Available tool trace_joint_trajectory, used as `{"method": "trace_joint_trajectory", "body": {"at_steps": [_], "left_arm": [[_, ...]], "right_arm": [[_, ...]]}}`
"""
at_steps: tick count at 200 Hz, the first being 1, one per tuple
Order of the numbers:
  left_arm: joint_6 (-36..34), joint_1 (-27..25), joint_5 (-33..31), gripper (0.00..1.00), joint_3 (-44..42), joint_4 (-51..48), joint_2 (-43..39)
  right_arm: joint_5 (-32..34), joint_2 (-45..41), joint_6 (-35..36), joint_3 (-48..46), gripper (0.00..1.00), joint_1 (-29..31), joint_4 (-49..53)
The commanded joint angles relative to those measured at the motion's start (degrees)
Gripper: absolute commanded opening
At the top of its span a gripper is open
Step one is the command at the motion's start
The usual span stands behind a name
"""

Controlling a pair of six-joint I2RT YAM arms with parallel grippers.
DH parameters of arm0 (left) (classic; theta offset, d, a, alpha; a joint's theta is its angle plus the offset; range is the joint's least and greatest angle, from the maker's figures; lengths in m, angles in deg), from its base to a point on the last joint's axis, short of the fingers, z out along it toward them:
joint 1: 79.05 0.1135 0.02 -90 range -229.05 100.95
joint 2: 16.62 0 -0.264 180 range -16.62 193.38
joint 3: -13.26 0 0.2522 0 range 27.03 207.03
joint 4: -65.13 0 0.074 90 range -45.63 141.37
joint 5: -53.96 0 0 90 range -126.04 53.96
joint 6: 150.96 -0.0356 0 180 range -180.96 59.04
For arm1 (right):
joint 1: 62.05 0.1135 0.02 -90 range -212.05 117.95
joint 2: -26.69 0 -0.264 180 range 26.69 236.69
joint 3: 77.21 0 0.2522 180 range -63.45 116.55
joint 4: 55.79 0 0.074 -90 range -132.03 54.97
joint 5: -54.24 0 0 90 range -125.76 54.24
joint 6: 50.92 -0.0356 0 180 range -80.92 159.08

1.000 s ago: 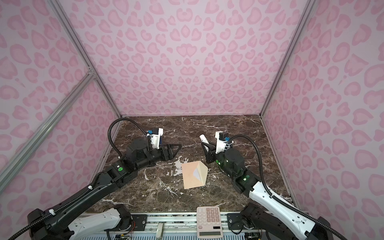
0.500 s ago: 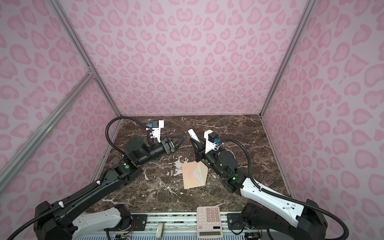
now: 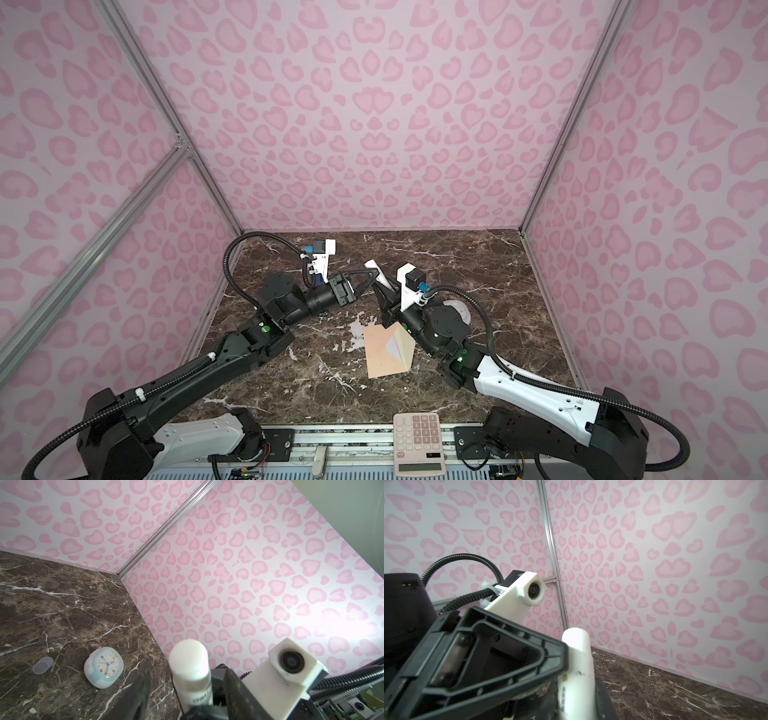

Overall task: Place the letter into the envelope and seal it
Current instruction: 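Bring the glue stick toward the open left gripper with the right gripper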

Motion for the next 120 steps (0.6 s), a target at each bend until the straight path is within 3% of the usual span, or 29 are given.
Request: {"method": "trace_joint_trajectory", "body": {"at_steps": [1,39,73,83,106,120], "left_arm": [[1.79,0.05,1.88,0.50,-0.23,5.18,0.72],[1.84,0.05,2.54,0.31,0.11,4.92,1.03],[1.25,0.05,2.71,0.20,0.19,3.54,0.77],[1.04,0.10,2.55,0.17,0.03,3.13,0.63],[-0.05,0.14,2.23,0.13,0.11,1.55,0.18],[-1.28,0.23,1.78,0.12,0.63,-0.61,-0.23]], "right_arm": [[1.38,0.80,2.49,0.42,0.00,0.89,-3.25],[3.30,1.97,5.46,0.19,0.00,1.54,-2.72],[4.53,2.52,7.78,-0.68,0.00,1.92,-2.70],[4.21,2.58,8.28,-0.99,0.06,2.04,-2.60],[1.17,2.32,9.46,-0.76,0.31,2.06,0.34],[-2.23,1.86,10.03,-0.12,0.41,2.06,4.34]]}}
